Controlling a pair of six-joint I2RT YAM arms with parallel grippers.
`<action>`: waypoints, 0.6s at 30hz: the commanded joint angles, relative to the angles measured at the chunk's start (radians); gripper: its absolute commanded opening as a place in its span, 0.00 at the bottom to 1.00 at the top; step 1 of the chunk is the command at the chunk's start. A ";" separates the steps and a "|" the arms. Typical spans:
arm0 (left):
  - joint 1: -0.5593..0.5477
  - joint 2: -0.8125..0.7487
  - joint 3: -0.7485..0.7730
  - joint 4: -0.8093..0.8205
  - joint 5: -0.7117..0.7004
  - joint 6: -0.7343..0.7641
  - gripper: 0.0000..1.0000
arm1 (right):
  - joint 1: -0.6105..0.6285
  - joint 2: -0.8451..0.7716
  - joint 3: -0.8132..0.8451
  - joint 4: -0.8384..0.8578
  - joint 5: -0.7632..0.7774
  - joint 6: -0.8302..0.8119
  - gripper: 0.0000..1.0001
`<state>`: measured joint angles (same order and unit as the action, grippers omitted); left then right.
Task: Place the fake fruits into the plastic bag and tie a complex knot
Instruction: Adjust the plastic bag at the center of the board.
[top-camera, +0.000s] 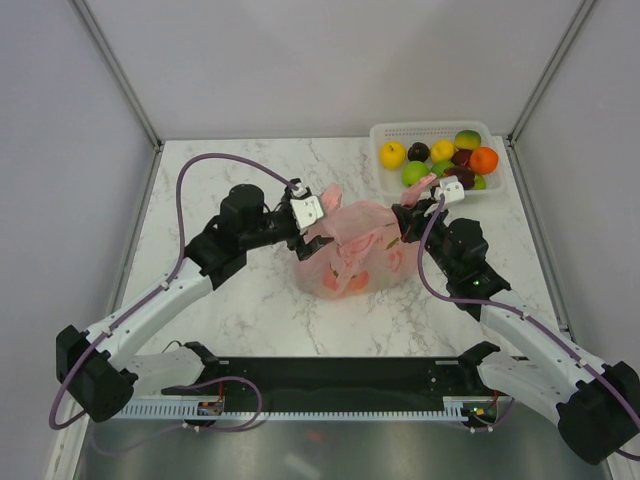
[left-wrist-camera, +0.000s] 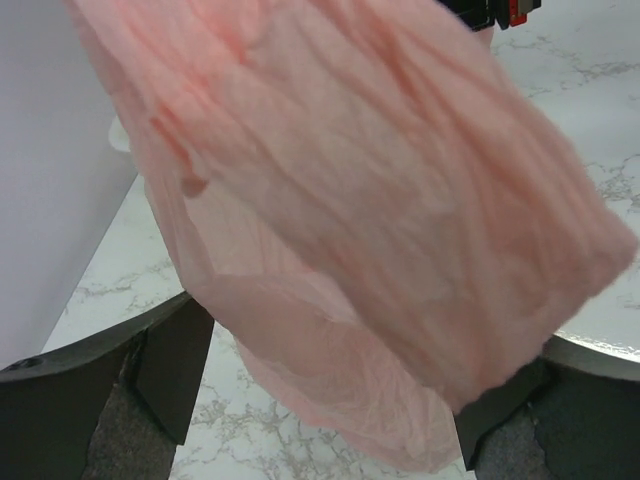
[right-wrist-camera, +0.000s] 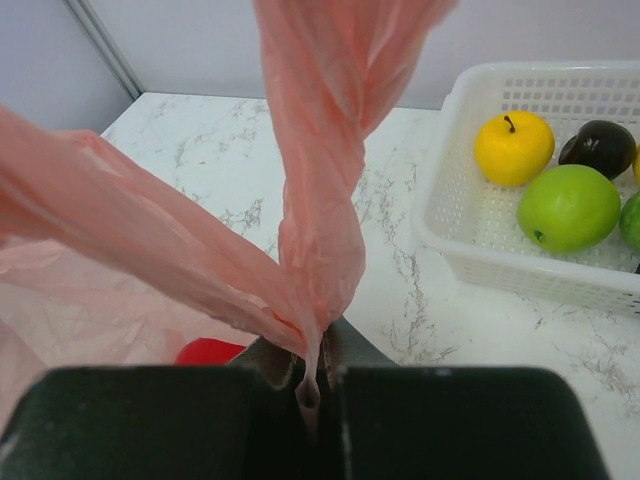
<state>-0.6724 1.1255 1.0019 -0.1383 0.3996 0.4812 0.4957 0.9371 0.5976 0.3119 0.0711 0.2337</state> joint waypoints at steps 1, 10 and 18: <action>0.019 0.028 0.035 0.120 0.131 0.016 0.93 | 0.003 -0.006 0.045 0.007 -0.024 -0.010 0.00; 0.036 0.085 0.090 0.155 0.234 -0.116 0.02 | 0.001 -0.017 0.048 -0.007 -0.022 -0.013 0.00; 0.036 -0.053 0.047 0.069 -0.240 -0.318 0.02 | 0.001 -0.018 0.108 -0.152 0.209 0.041 0.00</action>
<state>-0.6407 1.1553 1.0405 -0.0776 0.4347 0.3046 0.4957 0.9348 0.6334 0.2272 0.1432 0.2424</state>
